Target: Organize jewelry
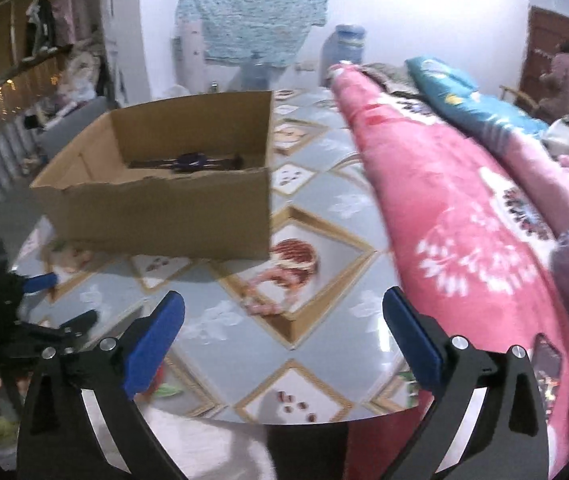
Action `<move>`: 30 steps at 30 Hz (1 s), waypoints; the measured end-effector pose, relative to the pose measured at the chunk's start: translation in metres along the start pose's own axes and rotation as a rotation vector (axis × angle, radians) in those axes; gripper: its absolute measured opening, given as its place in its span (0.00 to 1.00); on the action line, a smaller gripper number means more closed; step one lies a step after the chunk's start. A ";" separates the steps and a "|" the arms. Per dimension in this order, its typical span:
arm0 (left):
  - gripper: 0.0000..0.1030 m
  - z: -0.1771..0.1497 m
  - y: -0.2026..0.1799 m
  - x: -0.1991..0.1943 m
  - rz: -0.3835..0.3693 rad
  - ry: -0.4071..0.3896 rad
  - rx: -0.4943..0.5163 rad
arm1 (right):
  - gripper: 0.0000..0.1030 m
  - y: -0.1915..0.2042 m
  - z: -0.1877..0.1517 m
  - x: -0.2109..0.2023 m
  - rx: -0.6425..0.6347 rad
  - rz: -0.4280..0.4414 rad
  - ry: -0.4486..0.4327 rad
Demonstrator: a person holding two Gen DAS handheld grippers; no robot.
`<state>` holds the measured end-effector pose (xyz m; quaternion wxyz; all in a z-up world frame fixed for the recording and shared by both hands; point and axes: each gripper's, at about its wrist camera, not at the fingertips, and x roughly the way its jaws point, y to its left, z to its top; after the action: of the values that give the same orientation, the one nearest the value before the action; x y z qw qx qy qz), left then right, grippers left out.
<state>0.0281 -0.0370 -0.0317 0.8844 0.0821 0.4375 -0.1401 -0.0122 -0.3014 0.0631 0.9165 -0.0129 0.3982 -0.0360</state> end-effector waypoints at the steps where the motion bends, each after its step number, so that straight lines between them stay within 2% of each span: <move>1: 0.92 0.000 0.000 0.000 0.002 0.001 -0.002 | 0.94 -0.001 0.000 -0.001 -0.003 -0.016 -0.007; 6: 0.92 0.001 -0.003 0.000 0.016 0.009 -0.018 | 0.94 -0.006 0.000 -0.010 -0.018 -0.101 -0.046; 9: 0.92 0.002 -0.005 0.000 0.027 0.024 -0.031 | 0.94 -0.011 -0.001 -0.016 -0.009 -0.113 -0.067; 15: 0.93 0.002 -0.005 0.001 0.034 0.024 -0.034 | 0.94 -0.033 0.000 -0.016 0.086 0.025 -0.114; 17: 0.93 0.001 -0.006 0.000 0.035 0.018 -0.029 | 0.94 -0.039 -0.001 -0.009 0.132 0.046 -0.110; 22: 0.93 0.001 -0.004 0.001 0.027 0.014 -0.021 | 0.94 -0.047 -0.011 0.009 0.213 0.062 -0.061; 26: 0.93 -0.002 -0.002 -0.001 0.021 0.003 -0.013 | 0.94 -0.046 -0.020 0.027 0.217 0.107 0.010; 30: 0.93 0.002 0.001 0.001 -0.002 0.004 0.008 | 0.94 -0.039 -0.020 0.040 0.207 0.173 0.027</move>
<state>0.0302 -0.0362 -0.0313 0.8830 0.0854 0.4391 -0.1423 -0.0020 -0.3435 0.0223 0.9072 0.1167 0.4042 0.0021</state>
